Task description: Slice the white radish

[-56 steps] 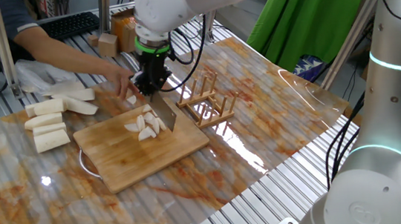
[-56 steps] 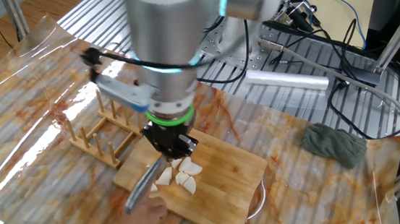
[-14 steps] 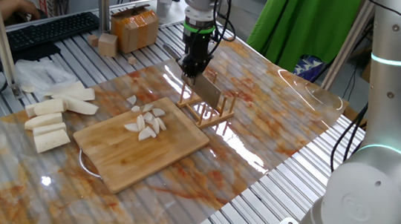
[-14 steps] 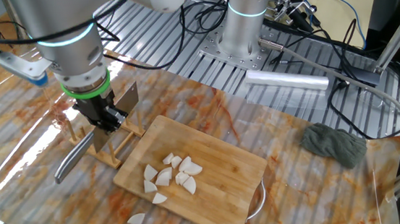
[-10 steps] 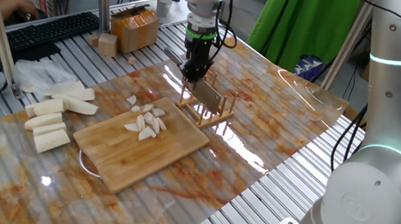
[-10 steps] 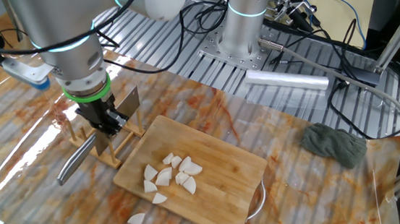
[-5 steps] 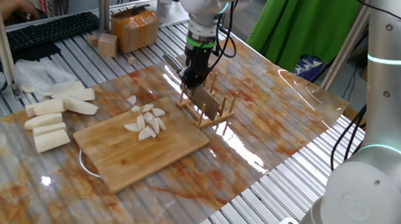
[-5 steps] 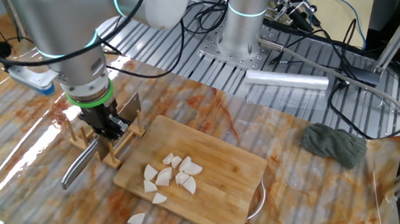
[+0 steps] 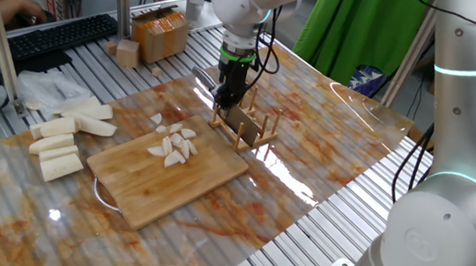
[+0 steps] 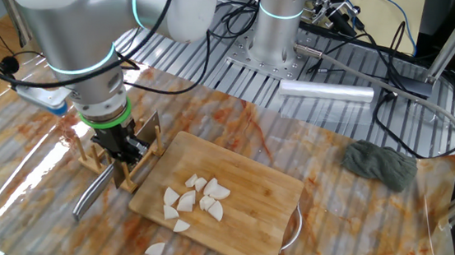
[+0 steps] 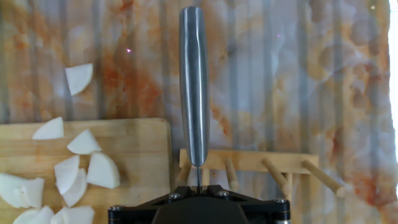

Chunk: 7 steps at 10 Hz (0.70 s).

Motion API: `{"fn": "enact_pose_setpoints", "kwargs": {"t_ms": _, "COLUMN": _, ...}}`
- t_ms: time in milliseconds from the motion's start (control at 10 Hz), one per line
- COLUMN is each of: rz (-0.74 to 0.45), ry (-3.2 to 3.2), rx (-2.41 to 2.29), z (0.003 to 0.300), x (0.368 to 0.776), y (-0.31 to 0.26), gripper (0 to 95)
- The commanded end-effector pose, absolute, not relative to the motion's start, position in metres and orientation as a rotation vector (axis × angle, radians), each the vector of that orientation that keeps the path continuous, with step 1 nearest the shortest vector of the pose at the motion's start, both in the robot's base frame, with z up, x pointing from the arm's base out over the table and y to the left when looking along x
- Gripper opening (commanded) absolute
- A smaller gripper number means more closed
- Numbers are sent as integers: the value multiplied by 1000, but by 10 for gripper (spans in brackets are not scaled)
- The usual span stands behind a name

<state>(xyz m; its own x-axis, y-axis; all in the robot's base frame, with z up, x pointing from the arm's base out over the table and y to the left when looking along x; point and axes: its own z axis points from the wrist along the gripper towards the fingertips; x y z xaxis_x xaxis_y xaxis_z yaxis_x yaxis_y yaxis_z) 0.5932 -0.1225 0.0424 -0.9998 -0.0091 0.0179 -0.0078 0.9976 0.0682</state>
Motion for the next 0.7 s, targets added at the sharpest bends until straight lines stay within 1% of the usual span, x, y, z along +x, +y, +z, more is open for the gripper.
{"fn": "enact_pose_setpoints", "kwargs": {"t_ms": 100, "rz": -99, "ry": -3113, "rx": 3, "z": 41, "x": 593, "y": -122, "gripper": 0}}
{"fn": "enact_pose_setpoints", "kwargs": {"t_ms": 200, "rz": -97, "ry": -3112, "rx": -13, "z": 41, "x": 593, "y": -122, "gripper": 190}}
{"fn": "enact_pose_setpoints", "kwargs": {"t_ms": 300, "rz": -95, "ry": -3112, "rx": -27, "z": 40, "x": 593, "y": -122, "gripper": 190}}
{"fn": "enact_pose_setpoints", "kwargs": {"t_ms": 400, "rz": -89, "ry": -3112, "rx": -44, "z": 40, "x": 593, "y": -122, "gripper": 380}}
{"fn": "enact_pose_setpoints", "kwargs": {"t_ms": 700, "rz": -83, "ry": -3111, "rx": -48, "z": 40, "x": 593, "y": -122, "gripper": 380}}
